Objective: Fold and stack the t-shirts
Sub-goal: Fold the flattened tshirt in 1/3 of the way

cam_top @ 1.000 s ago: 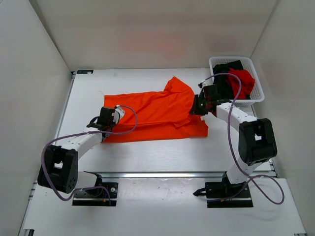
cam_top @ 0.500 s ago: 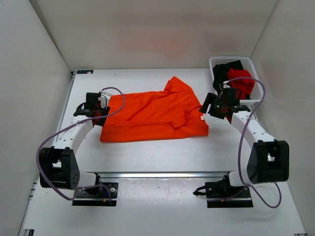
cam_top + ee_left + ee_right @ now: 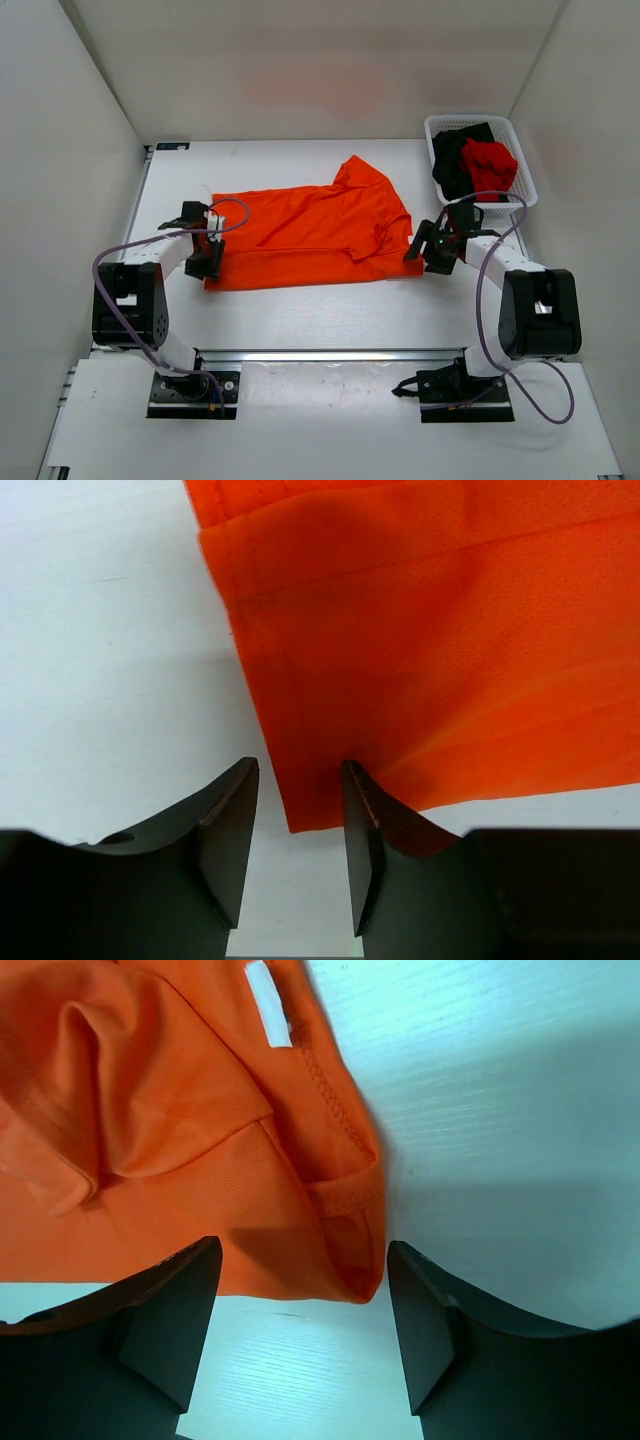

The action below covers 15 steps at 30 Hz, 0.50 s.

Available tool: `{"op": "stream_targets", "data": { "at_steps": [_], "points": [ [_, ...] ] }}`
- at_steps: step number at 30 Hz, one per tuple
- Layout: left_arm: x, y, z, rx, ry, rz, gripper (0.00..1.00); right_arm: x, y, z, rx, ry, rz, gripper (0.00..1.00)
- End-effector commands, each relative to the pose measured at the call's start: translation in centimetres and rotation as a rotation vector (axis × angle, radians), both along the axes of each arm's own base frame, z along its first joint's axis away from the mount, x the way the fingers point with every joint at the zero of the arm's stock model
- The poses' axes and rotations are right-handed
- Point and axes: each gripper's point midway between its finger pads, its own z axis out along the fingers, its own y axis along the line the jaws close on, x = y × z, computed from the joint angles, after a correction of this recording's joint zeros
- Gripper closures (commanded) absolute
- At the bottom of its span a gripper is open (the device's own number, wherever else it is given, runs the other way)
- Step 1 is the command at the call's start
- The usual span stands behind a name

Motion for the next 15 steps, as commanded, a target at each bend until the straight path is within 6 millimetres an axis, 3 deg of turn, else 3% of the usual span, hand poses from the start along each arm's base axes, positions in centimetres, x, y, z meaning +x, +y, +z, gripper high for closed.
{"op": "stream_targets", "data": {
  "at_steps": [1,5,7,8,11,15],
  "points": [
    [0.6,-0.4,-0.4,-0.042,-0.001,0.027,0.57,0.2,0.8,-0.6,0.025,0.005,0.009,0.36],
    [0.7,-0.4,-1.3,-0.041,0.047,0.031,0.80,-0.5,0.4,-1.6,0.036,0.033,-0.013,0.50],
    [0.5,-0.8,-1.7,-0.039,0.067,0.018,0.93,-0.6,0.4,-1.9,0.056,0.044,-0.019,0.69],
    [0.1,-0.9,-1.9,-0.038,0.084,0.002,0.98,-0.7,0.2,-1.9,0.068,0.052,-0.024,0.74],
    [0.1,-1.0,-1.4,-0.033,0.074,-0.016,1.00,-1.5,0.1,-1.9,0.060,0.072,-0.013,0.96],
    [-1.5,0.1,0.3,-0.002,0.099,-0.040,1.00,-3.8,-0.1,-0.9,0.049,0.102,-0.028,1.00]
  ]
}}
